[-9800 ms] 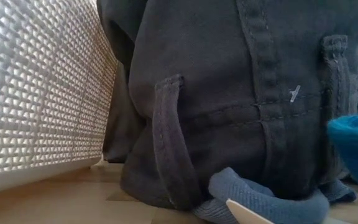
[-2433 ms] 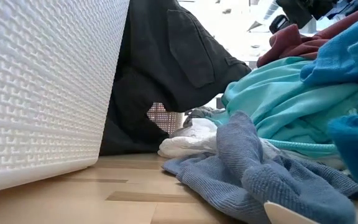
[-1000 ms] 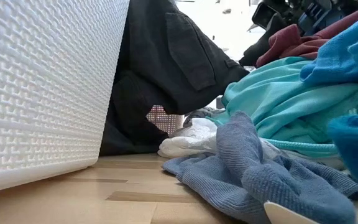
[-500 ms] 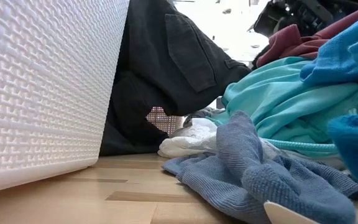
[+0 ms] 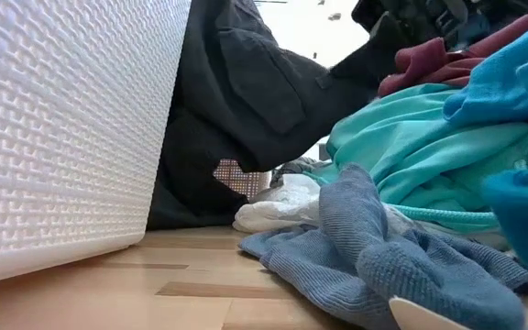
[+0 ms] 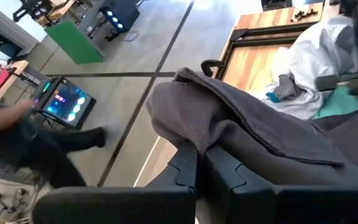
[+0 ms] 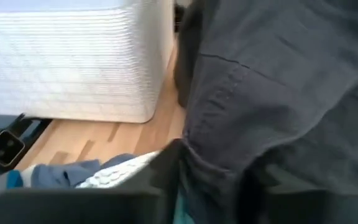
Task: Sort clothes
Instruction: Put the black shorts into the top white laundry bin
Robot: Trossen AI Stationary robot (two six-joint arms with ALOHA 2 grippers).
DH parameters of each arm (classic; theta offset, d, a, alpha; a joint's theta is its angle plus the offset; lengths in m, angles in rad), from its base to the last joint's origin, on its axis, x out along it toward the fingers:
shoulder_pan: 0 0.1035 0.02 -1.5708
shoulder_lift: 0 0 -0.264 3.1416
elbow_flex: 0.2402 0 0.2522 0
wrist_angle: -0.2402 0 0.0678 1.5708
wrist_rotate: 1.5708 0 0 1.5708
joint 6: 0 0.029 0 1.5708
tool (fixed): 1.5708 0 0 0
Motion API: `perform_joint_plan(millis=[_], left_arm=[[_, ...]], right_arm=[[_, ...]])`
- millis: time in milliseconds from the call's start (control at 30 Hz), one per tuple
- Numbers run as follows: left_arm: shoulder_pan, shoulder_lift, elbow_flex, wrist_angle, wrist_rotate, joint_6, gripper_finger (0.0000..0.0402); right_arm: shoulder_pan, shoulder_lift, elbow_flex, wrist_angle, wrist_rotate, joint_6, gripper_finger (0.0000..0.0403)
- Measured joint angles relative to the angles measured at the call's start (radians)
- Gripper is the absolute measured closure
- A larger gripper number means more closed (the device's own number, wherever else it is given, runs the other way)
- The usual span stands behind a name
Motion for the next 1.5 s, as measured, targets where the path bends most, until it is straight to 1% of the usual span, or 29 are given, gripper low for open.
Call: perform_joint_plan(millis=[67, 100, 233, 367, 500, 667, 767, 867, 1067, 1167, 1233, 1400, 1500], left_arm=[[0.002, 0.005, -0.001, -0.013, -0.001, 0.002, 0.04], [0.002, 0.007, -0.002, -0.018, -0.001, 0.002, 0.04], [0.015, 0.018, -0.002, -0.026, -0.022, 0.021, 0.04], [0.045, 0.036, 0.0, -0.058, -0.068, 0.02, 0.04], [0.082, 0.051, 0.0, -0.105, -0.075, -0.015, 0.04], [0.12, 0.059, -0.007, -0.153, -0.071, -0.073, 0.0392], [0.127, 0.062, -0.017, -0.154, -0.071, -0.08, 0.0367], [0.127, 0.064, -0.027, -0.155, -0.069, -0.081, 0.0326], [0.127, 0.057, -0.026, -0.154, -0.07, -0.104, 0.0232], [0.106, 0.043, -0.027, -0.153, -0.068, -0.129, 0.0199], [0.082, 0.027, -0.026, -0.15, -0.035, -0.135, 0.0187], [0.021, 0.01, -0.026, -0.141, 0.191, -0.135, 0.0184], [-0.03, 0.012, -0.03, -0.153, 0.251, -0.128, 0.0191]], right_arm=[[0.013, 0.01, 0.036, -0.046, -0.017, -0.045, 0.0369], [0.022, 0.017, 0.057, -0.066, -0.019, -0.071, 0.0383], [0.057, 0.019, 0.132, -0.093, -0.013, -0.132, 0.0395], [0.084, 0.008, 0.228, -0.089, 0.025, -0.207, 0.0398], [0.087, 0.012, 0.373, -0.11, 0.04, -0.305, 0.04], [0.045, 0.026, 0.566, -0.157, 0.043, -0.389, 0.0401], [0.0, 0.038, 0.664, -0.192, 0.043, -0.392, 0.0402], [-0.051, 0.079, 0.763, -0.222, 0.042, -0.393, 0.0402], [-0.139, 0.248, 0.98, -0.364, 0.008, -0.359, 0.0402], [-0.164, 0.336, 1.085, -0.419, -0.013, -0.357, 0.0402], [-0.178, 0.381, 1.15, -0.443, -0.025, -0.36, 0.0402], [-0.216, 0.461, 1.292, -0.461, -0.048, -0.373, 0.0403], [-0.257, 0.497, 1.36, -0.47, -0.108, -0.347, 0.0403]])
